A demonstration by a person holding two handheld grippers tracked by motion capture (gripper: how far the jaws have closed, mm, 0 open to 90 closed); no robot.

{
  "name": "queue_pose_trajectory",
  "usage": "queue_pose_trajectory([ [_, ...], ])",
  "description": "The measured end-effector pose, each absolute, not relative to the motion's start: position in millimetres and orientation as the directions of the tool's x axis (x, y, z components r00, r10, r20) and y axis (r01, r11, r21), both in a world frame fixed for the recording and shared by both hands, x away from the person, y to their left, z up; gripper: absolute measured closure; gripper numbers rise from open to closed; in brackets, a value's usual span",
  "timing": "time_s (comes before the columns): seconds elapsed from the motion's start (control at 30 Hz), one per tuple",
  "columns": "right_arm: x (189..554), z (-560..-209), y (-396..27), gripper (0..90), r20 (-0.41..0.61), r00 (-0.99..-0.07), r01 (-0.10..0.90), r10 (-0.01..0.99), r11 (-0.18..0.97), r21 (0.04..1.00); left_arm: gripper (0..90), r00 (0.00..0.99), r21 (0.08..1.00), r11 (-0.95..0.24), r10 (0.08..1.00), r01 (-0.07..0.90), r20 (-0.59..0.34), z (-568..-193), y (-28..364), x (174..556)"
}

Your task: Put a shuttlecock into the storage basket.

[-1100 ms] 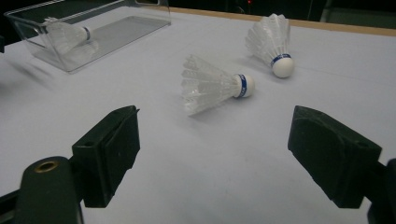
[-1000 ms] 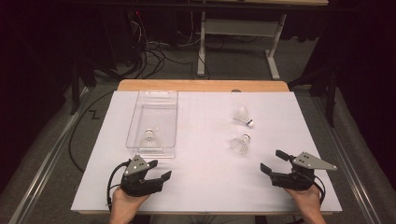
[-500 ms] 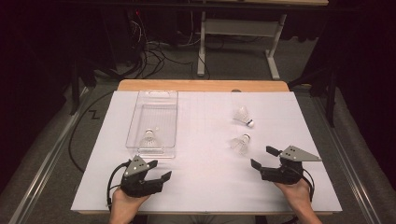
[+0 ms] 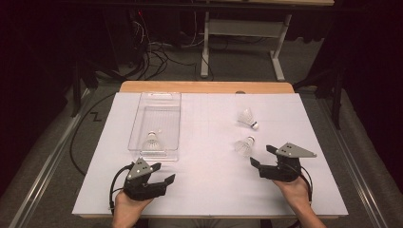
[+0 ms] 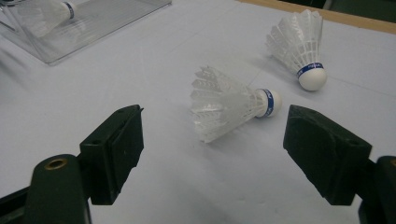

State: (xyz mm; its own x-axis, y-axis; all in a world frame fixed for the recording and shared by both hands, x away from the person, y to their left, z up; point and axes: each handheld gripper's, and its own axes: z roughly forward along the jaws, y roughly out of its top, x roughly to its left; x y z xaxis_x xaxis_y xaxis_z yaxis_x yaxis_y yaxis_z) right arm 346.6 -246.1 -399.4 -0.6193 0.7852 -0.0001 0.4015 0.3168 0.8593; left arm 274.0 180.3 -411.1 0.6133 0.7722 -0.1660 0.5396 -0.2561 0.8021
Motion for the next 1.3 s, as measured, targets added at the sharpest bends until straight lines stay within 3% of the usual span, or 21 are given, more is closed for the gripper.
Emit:
queue_pose_trajectory([
  [0.6,370,-404,-224,28.3,-0.052,-0.566,0.497,0.823,0.392,0.774,33.0,0.614,0.805,-0.244,0.768,0.541,-0.180,-410,183,276],
  [1.3,402,-406,-211,43.0,-0.020,-0.489,0.658,0.872,0.384,0.648,33.0,0.620,0.808,-0.241,0.763,0.538,-0.185,-410,182,276],
])
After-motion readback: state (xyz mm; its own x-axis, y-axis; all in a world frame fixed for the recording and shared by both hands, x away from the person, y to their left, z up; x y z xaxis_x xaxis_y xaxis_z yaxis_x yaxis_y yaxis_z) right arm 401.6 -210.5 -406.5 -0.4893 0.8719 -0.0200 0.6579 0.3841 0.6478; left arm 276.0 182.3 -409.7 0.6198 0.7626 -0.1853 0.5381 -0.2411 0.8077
